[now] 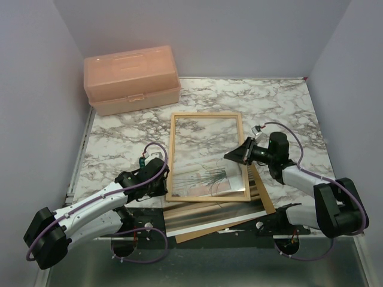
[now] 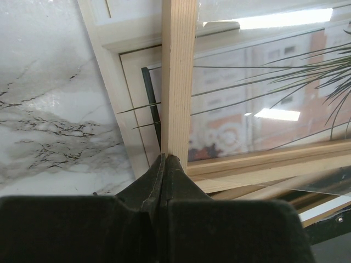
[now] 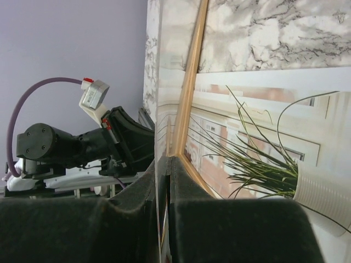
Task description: Put the photo into the frame
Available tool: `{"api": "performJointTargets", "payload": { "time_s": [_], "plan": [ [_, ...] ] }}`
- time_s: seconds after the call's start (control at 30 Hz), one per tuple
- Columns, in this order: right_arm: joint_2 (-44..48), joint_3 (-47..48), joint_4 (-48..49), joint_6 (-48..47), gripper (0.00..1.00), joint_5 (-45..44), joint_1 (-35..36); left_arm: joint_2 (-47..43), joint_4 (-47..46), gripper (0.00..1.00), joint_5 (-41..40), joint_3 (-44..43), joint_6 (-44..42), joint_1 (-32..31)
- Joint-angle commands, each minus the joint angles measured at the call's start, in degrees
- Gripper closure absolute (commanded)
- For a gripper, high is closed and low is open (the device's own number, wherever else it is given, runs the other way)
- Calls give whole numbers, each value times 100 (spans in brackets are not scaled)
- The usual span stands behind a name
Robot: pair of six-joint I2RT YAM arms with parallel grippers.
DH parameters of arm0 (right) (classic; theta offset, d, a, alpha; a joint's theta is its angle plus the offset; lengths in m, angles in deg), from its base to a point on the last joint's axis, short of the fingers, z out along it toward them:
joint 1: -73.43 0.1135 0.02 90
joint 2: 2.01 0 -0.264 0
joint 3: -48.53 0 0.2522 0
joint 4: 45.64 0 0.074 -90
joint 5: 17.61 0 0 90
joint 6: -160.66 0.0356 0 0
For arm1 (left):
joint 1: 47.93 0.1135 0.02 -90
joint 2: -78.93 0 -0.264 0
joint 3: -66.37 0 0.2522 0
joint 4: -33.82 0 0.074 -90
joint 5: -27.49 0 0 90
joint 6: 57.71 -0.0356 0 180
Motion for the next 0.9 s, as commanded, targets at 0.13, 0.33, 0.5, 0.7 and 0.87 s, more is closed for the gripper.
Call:
{"api": "performJointTargets", "payload": {
  "time_s": [0.13,0.33,0.5,0.7,0.87],
  "plan": [
    [-163,205,110,-252,91,248,78,118,305,100,-189,9,-87,-53],
    [43,745,-745,-724,91,284,74,117,305,100,-194,8,-78,-64],
    [87,769,-750,-696,91,277,86,118,305,100,-206,2,-77,-73],
    [-59,602,-401,-483,91,362,93,127,305,100,-205,-1,-73,-81],
    [50,639,-430,-459,91,378,116,136,305,100,-216,-2,-78,-83]
  ]
}}
